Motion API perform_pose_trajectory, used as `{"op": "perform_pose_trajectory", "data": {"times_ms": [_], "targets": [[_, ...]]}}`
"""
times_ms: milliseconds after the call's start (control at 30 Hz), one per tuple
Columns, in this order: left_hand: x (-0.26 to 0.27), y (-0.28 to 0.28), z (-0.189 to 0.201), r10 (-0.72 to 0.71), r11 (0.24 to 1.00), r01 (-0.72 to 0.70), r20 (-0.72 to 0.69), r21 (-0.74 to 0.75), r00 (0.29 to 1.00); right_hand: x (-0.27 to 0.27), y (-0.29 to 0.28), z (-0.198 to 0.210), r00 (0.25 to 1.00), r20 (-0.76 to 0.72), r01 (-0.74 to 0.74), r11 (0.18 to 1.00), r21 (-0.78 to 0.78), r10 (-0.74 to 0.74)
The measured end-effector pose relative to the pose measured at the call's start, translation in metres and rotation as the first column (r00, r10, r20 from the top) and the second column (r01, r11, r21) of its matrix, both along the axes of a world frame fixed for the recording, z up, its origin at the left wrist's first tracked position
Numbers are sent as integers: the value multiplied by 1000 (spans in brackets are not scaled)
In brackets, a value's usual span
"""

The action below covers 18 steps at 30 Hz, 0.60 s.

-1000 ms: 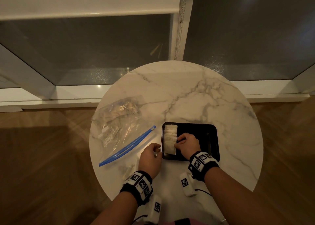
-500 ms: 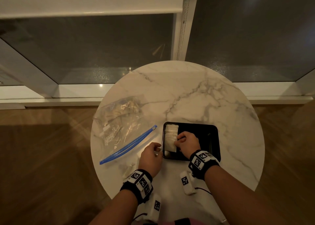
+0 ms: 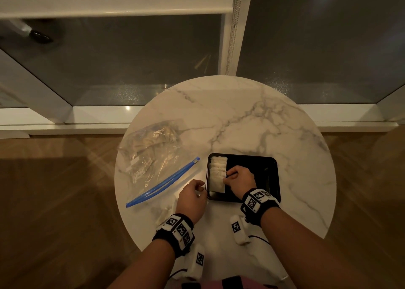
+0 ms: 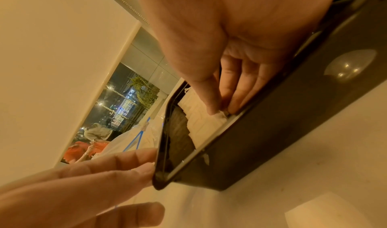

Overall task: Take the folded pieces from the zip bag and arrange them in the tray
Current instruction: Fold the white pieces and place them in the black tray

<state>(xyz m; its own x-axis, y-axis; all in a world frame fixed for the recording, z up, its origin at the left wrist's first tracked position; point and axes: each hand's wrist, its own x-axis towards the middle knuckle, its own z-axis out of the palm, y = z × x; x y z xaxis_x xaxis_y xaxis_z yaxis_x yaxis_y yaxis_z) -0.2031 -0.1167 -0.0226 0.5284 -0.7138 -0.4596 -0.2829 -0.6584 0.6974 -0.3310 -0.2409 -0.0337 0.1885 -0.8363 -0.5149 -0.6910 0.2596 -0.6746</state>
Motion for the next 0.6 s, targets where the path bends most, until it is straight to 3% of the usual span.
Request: {"op": "perform_pose_trajectory", "data": {"times_ms": [300, 600], "targets": [[14, 22, 9, 107, 982, -115, -58, -153, 993, -11, 8, 14, 997, 83, -5, 997, -71, 11], [56, 81, 7, 49, 994, -48, 13, -101, 999, -1, 52, 66, 936, 321, -99, 983, -151, 144]]}}
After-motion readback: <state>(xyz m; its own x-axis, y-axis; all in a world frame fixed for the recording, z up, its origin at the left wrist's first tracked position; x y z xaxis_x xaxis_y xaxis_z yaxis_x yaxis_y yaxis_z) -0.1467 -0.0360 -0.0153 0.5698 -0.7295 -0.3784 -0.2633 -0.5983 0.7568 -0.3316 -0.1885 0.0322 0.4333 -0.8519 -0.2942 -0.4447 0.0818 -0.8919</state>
